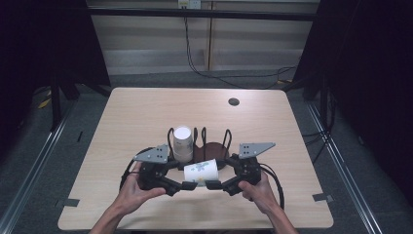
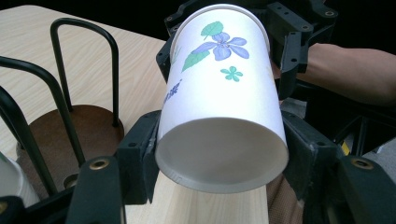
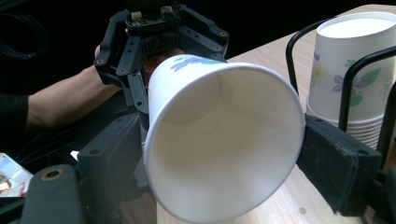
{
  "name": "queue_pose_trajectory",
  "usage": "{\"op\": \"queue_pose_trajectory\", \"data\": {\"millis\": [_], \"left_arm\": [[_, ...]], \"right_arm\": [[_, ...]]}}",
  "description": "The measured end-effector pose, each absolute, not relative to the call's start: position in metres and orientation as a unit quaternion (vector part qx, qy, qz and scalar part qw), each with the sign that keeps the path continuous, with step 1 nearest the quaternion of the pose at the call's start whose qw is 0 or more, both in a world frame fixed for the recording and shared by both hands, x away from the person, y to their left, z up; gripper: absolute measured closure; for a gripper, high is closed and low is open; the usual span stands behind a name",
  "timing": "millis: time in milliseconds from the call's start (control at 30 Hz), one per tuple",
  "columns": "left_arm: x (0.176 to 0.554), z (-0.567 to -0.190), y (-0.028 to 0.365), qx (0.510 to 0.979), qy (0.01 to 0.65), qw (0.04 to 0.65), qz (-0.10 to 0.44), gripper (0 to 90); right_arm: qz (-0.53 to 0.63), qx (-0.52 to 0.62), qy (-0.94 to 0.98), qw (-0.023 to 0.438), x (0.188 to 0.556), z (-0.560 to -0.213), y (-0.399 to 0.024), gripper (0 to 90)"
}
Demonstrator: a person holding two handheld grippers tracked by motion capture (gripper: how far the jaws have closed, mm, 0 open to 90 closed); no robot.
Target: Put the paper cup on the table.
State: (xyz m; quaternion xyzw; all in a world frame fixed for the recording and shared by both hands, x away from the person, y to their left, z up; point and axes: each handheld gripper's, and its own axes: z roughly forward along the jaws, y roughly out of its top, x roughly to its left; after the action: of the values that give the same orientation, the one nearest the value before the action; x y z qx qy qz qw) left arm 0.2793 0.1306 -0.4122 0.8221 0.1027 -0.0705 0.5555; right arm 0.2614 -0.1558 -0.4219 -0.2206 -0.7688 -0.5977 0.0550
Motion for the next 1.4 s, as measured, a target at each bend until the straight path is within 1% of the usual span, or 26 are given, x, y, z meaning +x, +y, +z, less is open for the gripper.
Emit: {"op": "queue_pose_trajectory", "data": {"millis": [233, 700, 800, 933, 1033, 1133, 1200, 1300, 1400], "left_arm": [[0.281, -0.412, 0.131, 0.818, 0.101, 0.561, -0.079, 36.9], [0.283, -0.416, 0.131, 0.814, 0.110, 0.562, -0.096, 36.1], [0.284, -0.418, 0.129, 0.817, 0.114, 0.557, -0.094, 33.3], [0.283, -0.418, 0.128, 0.819, 0.116, 0.554, -0.093, 32.5], [0.284, -0.419, 0.129, 0.820, 0.123, 0.551, -0.097, 26.5], [0.285, -0.420, 0.129, 0.822, 0.125, 0.549, -0.091, 23.5], [0.286, -0.422, 0.128, 0.825, 0.130, 0.542, -0.088, 19.9], [0.286, -0.424, 0.128, 0.834, 0.136, 0.527, -0.089, 17.5], [0.285, -0.423, 0.130, 0.838, 0.139, 0.521, -0.079, 15.8]], "right_arm": [[-0.606, -0.214, -0.763, 0.070, 0.264, -0.425, -0.157, 20.4], [-0.608, -0.208, -0.763, 0.069, 0.266, -0.423, -0.156, 25.5], [-0.606, -0.209, -0.764, 0.071, 0.267, -0.423, -0.157, 27.9], [-0.605, -0.207, -0.766, 0.068, 0.266, -0.422, -0.158, 29.1], [-0.607, -0.212, -0.764, 0.063, 0.266, -0.421, -0.160, 29.3], [-0.607, -0.213, -0.763, 0.062, 0.266, -0.420, -0.162, 29.5], [-0.607, -0.216, -0.762, 0.061, 0.266, -0.420, -0.163, 29.5], [-0.606, -0.220, -0.762, 0.059, 0.267, -0.420, -0.164, 29.7], [-0.601, -0.220, -0.766, 0.056, 0.267, -0.419, -0.164, 29.7]]}}
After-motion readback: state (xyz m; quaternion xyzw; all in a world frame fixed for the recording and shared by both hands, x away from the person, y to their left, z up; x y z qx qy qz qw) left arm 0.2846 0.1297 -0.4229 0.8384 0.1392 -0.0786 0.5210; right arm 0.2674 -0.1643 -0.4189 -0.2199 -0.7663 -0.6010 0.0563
